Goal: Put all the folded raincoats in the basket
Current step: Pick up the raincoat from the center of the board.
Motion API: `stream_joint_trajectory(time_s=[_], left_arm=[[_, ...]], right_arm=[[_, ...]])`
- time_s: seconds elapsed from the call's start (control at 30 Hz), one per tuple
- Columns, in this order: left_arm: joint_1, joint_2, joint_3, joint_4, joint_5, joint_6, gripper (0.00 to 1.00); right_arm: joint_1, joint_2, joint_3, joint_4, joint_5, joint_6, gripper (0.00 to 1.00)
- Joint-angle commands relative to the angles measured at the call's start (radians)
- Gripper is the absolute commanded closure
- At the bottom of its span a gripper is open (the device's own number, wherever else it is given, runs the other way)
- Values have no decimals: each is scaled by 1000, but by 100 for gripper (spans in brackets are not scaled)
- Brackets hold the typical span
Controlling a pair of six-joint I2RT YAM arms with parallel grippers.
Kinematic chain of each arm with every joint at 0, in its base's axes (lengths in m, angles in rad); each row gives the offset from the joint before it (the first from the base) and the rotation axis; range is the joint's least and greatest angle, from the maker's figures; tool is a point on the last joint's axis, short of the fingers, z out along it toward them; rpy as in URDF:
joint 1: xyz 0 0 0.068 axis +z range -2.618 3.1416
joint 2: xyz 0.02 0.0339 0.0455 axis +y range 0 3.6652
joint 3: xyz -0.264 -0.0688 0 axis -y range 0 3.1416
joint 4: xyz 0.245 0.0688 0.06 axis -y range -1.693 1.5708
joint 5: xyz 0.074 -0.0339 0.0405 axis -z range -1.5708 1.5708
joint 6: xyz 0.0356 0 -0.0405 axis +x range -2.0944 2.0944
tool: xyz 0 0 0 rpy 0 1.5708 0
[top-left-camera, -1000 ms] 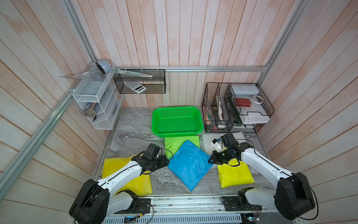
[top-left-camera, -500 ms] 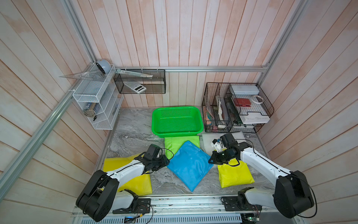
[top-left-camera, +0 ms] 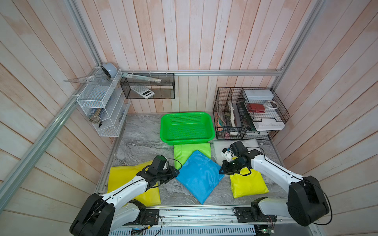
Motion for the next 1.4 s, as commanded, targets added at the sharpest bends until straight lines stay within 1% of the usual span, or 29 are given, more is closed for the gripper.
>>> stream_joint_trajectory(time_s=[0.0, 0.07, 0.13, 0.27, 0.4, 0.5, 0.57, 0.63, 0.7, 0.93, 1.07, 1.23, 1.37], left_arm=[[-3, -3, -31, 14, 4, -14, 51], [-3, 5, -38, 43, 19, -26, 51], [-5, 11, -34, 41, 18, -26, 55], [-6, 0, -33, 19, 9, -23, 70], [-6, -53, -27, -33, -15, -17, 75], [-6, -106, -12, -104, -48, -5, 78], [-6, -131, -1, -154, -72, 3, 85], [-6, -146, 7, -195, -93, 8, 95], [-6, -154, 7, -201, -94, 14, 100], [-6, -162, 24, -209, -97, 13, 100], [-6, -187, 56, -237, -93, 34, 100], [-6, -170, 178, -339, -111, 72, 100], [-6, -159, 268, -356, -124, 50, 100]], right_arm=[[13, 18, 33, -16, 9, -13, 100], [22, 24, 37, -18, 13, -14, 100], [30, 24, 37, -18, 16, -14, 100], [40, 17, 35, -19, 24, -13, 100], [41, 12, 38, -21, 24, -15, 100], [45, 8, 40, -23, 24, -16, 100], [46, 3, 44, -30, 21, -20, 100], [46, -6, 45, -31, 25, -20, 100], [47, -12, 43, -30, 26, -19, 100], [47, -25, 49, -31, 25, -16, 100], [51, -51, 76, -42, -35, -13, 100], [57, -66, 215, -122, 11, -26, 100], [57, -26, 358, -169, 52, -52, 100]])
